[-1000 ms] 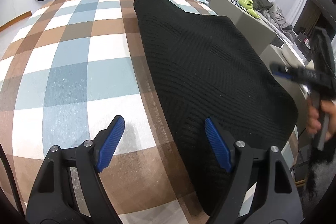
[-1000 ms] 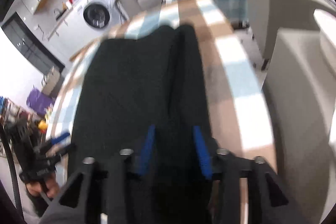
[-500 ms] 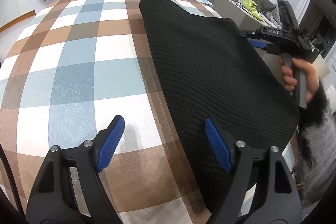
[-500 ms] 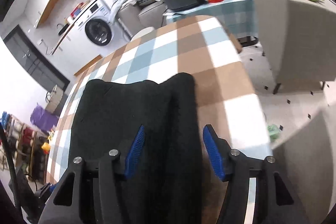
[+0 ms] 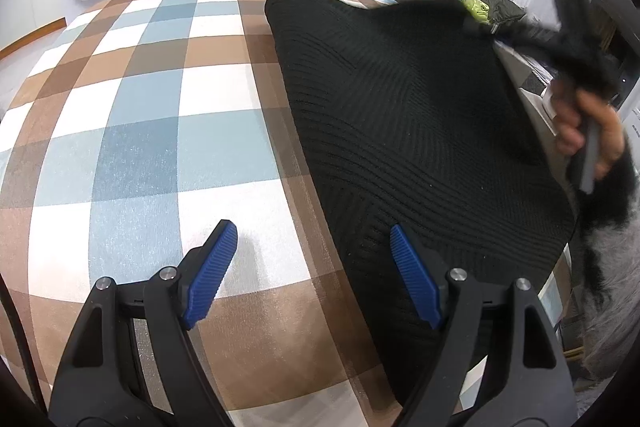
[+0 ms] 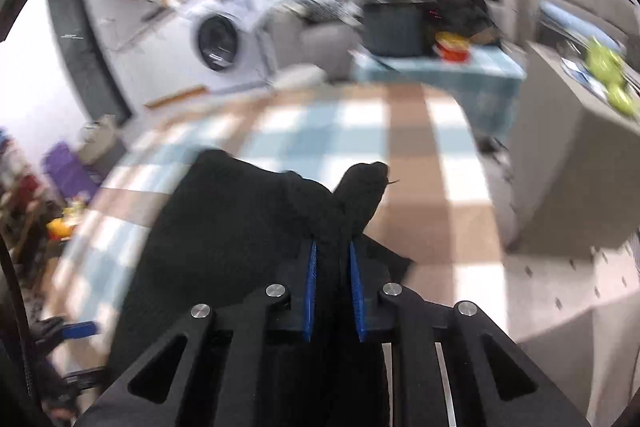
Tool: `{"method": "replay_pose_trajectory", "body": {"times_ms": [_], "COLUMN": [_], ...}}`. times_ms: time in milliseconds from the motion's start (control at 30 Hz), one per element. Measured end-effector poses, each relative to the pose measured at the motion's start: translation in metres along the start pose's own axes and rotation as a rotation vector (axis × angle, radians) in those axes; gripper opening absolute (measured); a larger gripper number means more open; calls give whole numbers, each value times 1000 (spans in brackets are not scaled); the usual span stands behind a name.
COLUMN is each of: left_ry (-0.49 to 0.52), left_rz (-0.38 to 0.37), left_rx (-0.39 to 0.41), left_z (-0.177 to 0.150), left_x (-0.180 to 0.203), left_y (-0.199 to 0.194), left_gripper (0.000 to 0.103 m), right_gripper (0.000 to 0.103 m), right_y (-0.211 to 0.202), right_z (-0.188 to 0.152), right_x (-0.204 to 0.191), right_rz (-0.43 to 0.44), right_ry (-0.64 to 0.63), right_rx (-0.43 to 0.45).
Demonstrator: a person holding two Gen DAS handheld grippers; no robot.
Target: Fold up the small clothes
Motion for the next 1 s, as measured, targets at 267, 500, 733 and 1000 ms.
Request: {"method": "replay_pose_trajectory", "body": {"times_ms": [267,500,733,1000], "left_ry": [-22,-23,25,34], "left_rz": [2,-5,-8,-13], "left_rx": [14,10,-4,-8], "left_z": [-2,1,6,-2], "left_x": [-3,0,12,16], "left_y": [-5,-3,2,1], "left_gripper": [77,77,77,77], "right_gripper": [17,44,71,74], "right_y": [50,20,-23,-15], "right_z": [8,-40,-128,-166], "right_x": [45,57,20,19], "right_rz": [15,3,43,0], "right_ry": [204,283,253,280], "right_rx": [-133,-146,-205,-276]}}
Point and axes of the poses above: each gripper's, at about its wrist camera, not at the fingertips, and y roughly the way its jaws point, x to its right, z to its top, the point moved 7 cm from there along y, roughly the way its jaws point, and after that the axes turned 13 degrees about -x, right-handed, at the moved point
